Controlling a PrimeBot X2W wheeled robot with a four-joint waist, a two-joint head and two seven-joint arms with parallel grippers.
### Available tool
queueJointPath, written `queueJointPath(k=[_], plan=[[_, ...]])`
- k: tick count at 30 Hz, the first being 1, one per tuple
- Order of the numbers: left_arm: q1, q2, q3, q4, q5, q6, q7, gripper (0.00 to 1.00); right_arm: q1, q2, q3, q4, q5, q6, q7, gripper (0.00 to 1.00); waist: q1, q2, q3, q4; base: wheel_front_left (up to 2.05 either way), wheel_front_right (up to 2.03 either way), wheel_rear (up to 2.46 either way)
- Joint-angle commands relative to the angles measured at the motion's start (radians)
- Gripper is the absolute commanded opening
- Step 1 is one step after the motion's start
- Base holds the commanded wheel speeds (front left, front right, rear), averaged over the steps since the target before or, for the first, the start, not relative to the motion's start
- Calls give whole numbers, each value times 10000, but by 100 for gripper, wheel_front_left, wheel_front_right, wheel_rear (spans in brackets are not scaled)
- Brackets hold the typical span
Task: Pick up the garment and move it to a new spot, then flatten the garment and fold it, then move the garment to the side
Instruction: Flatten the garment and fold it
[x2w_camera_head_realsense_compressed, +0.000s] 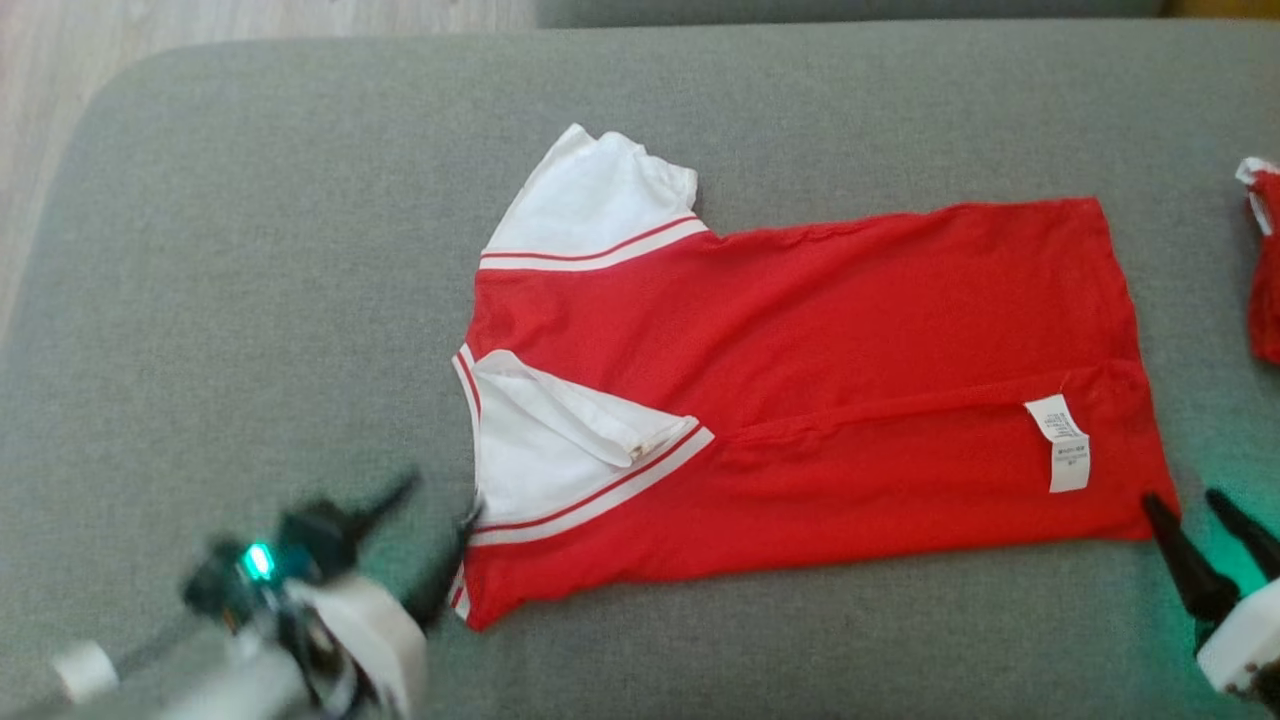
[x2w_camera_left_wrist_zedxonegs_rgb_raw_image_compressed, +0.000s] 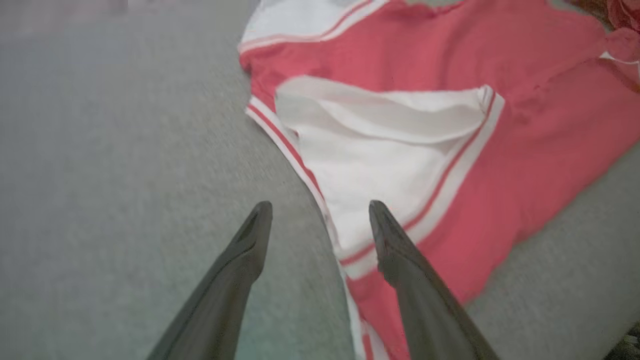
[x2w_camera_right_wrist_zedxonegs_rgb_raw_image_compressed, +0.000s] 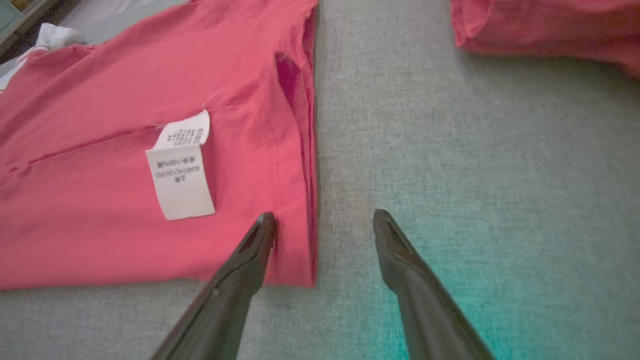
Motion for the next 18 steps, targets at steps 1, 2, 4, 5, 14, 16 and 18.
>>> queueJointPath(k=[1,2,4,5,14,16,18], plan=[[-1030,594,659,-481,133,-1,60,100,93,-475,-177,-289,-176,65,-155,100,0,0,124,-60,0,0,0],[-1740,985,927,-815,308,-191,129,100,40,-503,-500,-502,-389,65,-102,100,0,0,325,-129,0,0,0],[-2584,1284,1102,-947,493,-491,371,100,-97,-487,-799,-774,-649,65,-8,100,0,0,589,-233,0,0,0],[-3052,1360,1153,-957,563,-693,545,100,-186,-463,-941,-917,-789,65,54,100,0,0,766,-295,0,0,0],[-7177,457,665,909,558,-2381,2723,100,-1121,174,-1675,-2108,-1888,65,959,100,0,0,2068,-1072,0,0,0],[-7839,245,499,1516,460,-2467,3025,100,-1283,335,-1713,-2321,-2086,65,1110,100,0,0,2264,-1306,0,0,0],[-8338,97,311,2102,293,-2512,3288,100,-1409,515,-1740,-2480,-2224,65,1229,100,0,0,2420,-1546,0,0,0]])
